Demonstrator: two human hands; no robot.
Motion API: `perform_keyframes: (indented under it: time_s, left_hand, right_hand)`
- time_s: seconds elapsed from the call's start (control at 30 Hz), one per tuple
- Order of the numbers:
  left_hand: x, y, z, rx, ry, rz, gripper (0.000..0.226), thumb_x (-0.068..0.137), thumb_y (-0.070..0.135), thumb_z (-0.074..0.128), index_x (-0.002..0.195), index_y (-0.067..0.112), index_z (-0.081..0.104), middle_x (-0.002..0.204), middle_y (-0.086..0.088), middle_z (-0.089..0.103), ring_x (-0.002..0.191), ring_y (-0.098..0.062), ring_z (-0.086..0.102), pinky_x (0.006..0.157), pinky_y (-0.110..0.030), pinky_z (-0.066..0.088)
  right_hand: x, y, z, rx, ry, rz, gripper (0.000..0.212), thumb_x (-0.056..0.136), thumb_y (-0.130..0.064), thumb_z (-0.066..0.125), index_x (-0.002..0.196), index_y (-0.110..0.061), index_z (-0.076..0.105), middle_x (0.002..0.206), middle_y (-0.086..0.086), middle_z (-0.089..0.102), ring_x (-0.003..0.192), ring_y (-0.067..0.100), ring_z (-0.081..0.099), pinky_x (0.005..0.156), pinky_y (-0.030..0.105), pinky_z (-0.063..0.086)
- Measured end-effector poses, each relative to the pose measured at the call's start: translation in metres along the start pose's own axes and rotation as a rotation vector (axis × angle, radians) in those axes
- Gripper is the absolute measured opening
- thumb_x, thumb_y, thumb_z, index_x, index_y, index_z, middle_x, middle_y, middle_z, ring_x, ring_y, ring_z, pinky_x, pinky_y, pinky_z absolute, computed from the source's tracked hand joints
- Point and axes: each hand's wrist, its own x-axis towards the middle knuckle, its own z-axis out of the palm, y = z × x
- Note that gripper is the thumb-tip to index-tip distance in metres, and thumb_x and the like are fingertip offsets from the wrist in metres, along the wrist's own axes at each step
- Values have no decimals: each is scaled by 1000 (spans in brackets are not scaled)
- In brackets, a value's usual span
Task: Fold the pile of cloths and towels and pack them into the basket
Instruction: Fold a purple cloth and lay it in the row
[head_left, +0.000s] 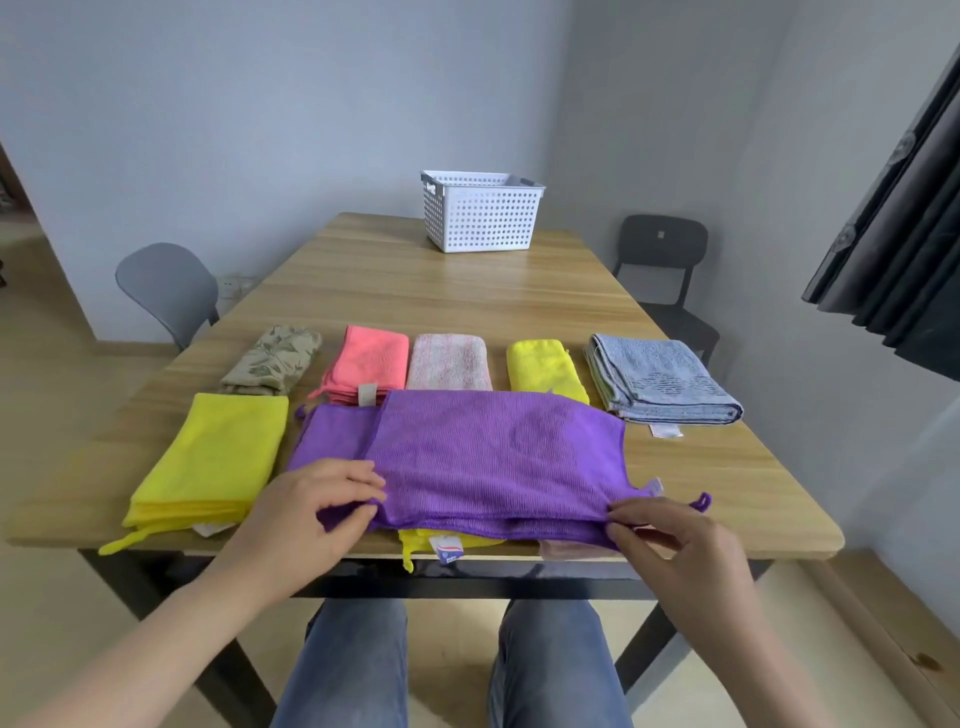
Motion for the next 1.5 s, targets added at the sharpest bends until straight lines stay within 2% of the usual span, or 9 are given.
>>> perform_keyframes:
  time_s: [0.17, 0.3, 0.4, 0.5, 0.63, 0.8, 0.97, 1.33, 1.5]
  left_hand:
    - [-1, 0, -5, -81, 111, -15, 18, 78, 4, 70, 86, 20, 75, 94, 20, 70, 96, 6, 63, 86, -10, 47]
    - [-1, -7, -6, 49, 27, 11, 24, 75, 1, 74, 89, 20, 76, 96, 15, 69, 100, 13, 57, 85, -3, 43]
    - [-3, -8, -5, 134, -17, 90, 15, 79, 17, 68, 91, 20, 77, 99, 9, 71, 96, 5, 60, 81, -8, 46]
    - [-5, -10, -6, 155, -49, 109, 33, 82, 35, 50, 92, 21, 77, 101, 8, 72, 95, 1, 62, 86, -12, 45]
    - [-4, -14, -8, 166, -89, 147, 37, 82, 36, 46, 93, 18, 77, 100, 10, 72, 99, 0, 60, 92, -5, 37]
    - [3, -12, -10, 108, 74, 63, 42, 83, 39, 45, 88, 14, 77, 79, 7, 73, 79, -2, 61, 68, -8, 44]
    - [0, -18, -2, 212, -12, 243, 54, 97, 43, 33, 93, 12, 76, 102, 0, 70, 93, -9, 61, 86, -13, 42]
    - [-2, -11, -12, 246, -2, 394, 19, 84, 20, 48, 86, 12, 65, 90, 4, 71, 86, -5, 62, 75, -18, 48]
    - [0, -17, -13, 310, -51, 406, 32, 82, 15, 43, 79, 13, 74, 97, 0, 72, 86, -9, 65, 74, -15, 47]
  right_hand:
    - [-6, -5, -2, 19, 121, -74, 24, 74, -6, 77, 74, -29, 72, 87, -24, 69, 83, 2, 67, 78, 25, 51]
    - [-8, -1, -2, -66, 101, -116, 20, 70, -5, 80, 73, -24, 74, 85, -27, 68, 82, -5, 64, 70, 11, 48]
    - [-11, 4, 2, -114, 39, -114, 24, 67, -2, 83, 77, -23, 77, 90, -30, 65, 86, -9, 63, 76, 3, 44]
    - [-14, 9, 4, -148, 4, -113, 24, 65, -5, 84, 82, -22, 78, 95, -28, 65, 91, -8, 61, 81, 1, 41]
    - [-16, 14, 5, -220, -4, -143, 30, 65, -6, 85, 89, -22, 77, 100, -21, 66, 95, 0, 61, 84, 7, 43]
    - [-16, 18, 7, -272, 28, -170, 41, 63, -5, 86, 99, -19, 74, 102, -17, 65, 95, 5, 60, 84, 14, 44]
    - [-17, 20, 9, -320, 55, -161, 43, 62, -1, 85, 100, -20, 74, 102, -11, 70, 94, 6, 61, 80, 16, 45]
    - [-15, 20, 11, -361, 83, -200, 36, 71, 3, 76, 98, -20, 76, 102, -9, 72, 91, 9, 67, 84, 16, 43]
    - [-15, 20, 10, -328, 121, -225, 39, 70, 8, 74, 98, -18, 75, 101, -7, 72, 97, 7, 61, 84, 13, 42]
